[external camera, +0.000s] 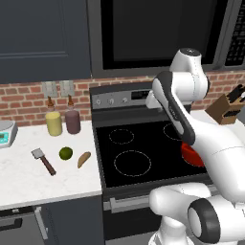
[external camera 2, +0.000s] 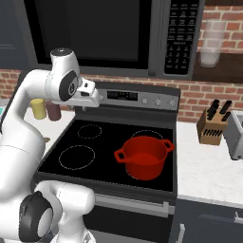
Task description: Put the sweet potato and lime in the pot. Retrieve the spatula and lightly stir the vegetables in the pot.
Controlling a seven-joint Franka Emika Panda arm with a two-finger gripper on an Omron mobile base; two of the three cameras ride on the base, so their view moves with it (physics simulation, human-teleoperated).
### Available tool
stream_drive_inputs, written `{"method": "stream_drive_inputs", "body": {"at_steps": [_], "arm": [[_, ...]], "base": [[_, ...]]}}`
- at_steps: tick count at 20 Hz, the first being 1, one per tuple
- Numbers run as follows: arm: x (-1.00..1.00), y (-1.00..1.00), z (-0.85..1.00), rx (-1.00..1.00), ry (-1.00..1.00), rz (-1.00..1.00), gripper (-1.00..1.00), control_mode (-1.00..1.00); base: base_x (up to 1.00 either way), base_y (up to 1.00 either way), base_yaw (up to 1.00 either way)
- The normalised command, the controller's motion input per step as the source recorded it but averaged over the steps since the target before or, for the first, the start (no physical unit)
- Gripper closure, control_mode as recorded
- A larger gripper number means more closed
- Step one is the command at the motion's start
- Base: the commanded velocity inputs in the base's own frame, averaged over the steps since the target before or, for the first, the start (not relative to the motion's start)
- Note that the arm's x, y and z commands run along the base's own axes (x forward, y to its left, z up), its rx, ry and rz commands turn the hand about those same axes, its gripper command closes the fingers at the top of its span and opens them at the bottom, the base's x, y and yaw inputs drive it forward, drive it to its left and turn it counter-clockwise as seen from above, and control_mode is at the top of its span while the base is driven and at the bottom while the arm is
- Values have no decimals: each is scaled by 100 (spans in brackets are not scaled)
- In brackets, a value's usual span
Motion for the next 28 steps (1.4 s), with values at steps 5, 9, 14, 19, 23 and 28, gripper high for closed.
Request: {"method": "stream_drive_inputs", "body": {"at_steps": [5, 9, 14, 19, 23, 28], "arm": [[0, 0, 0, 0, 0, 0, -100, 100], [0, 0, 0, 0, 0, 0, -100, 100], [0, 0, 0, 0, 0, 0, -100, 100], [0, 0, 0, 0, 0, 0, -100, 100], [0, 0, 0, 0, 0, 0, -100, 100], [7, 0, -4, 0, 1, 0, -100, -100]], "base": [[0, 8, 0], [0, 48, 0], [0, 68, 0], [0, 64, 0], [0, 36, 0], [2, 4, 0]]}}
